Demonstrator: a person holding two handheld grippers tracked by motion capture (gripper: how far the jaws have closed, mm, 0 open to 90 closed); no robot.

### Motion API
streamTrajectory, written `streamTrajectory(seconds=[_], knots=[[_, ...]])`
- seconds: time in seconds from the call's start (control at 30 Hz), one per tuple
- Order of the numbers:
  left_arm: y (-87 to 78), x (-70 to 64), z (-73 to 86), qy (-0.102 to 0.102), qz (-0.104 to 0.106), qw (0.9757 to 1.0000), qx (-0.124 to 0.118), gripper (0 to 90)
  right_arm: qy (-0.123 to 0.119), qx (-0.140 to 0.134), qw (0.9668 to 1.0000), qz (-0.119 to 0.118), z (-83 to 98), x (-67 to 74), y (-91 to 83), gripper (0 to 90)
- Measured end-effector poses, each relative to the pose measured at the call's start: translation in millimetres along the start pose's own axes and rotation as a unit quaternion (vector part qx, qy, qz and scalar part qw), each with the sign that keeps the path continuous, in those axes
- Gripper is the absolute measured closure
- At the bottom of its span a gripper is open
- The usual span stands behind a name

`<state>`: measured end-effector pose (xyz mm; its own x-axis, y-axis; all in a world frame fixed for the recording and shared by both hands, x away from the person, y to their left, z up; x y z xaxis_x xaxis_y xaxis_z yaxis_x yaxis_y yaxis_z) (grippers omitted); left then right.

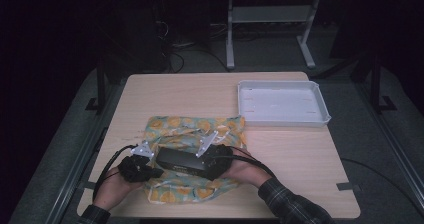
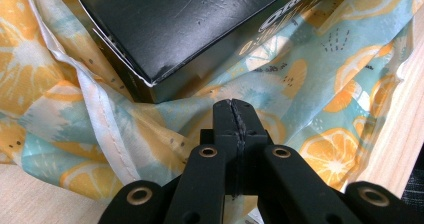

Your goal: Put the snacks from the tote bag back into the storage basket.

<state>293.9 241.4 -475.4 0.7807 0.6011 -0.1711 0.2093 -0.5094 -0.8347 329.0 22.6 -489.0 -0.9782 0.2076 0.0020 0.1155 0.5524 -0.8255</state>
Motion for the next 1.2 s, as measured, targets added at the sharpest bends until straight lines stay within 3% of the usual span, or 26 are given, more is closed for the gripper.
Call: streamTrajectory(seconds=[0.2, 0.57, 0.9, 1.07, 1.1, 1.2], knots=[[0.0, 0.0, -0.2, 0.001, 0.000, 1.0000, 0.000, 89.6, 0.001, -0.010, 0.9999, 0.000, -3.7, 1.6, -8.7, 41.3], [0.5, -0.3, -0.5, 0.000, -0.001, 1.0000, 0.000, 89.6, 0.013, -0.053, 0.9985, -0.005, -11.4, 0.4, -35.7, 41.3], [0.3, -0.3, -1.0, 0.002, 0.001, 1.0000, -0.002, 89.6, 0.020, -0.064, 0.9978, 0.001, -16.8, -7.0, -56.6, 41.5], [-3.0, -1.4, -3.0, -0.004, 0.011, 0.9998, -0.018, 88.4, 0.021, -0.066, 0.9976, 0.004, -16.4, -11.1, -67.4, 41.5], [-6.5, -2.0, -5.4, -0.007, 0.014, 0.9993, -0.033, 85.6, 0.023, -0.067, 0.9975, 0.005, -15.8, -12.1, -70.8, 41.5], [-10.3, -2.6, -7.9, -0.005, 0.015, 0.9989, -0.045, 80.1, 0.025, -0.067, 0.9974, 0.009, -14.8, -13.5, -73.6, 41.5]])
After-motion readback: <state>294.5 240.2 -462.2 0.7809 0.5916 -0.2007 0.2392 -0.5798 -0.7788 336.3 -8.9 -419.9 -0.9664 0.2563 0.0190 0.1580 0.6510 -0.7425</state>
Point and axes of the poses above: each handheld gripper's, and its own axes: y roughly forward along the jaws, z roughly out of its underside, x roughly to its left, the point moved 5 cm from there along y, roughly forward along the jaws, and after that the axes turned 1 degree about -y, right-handed, at the moved point
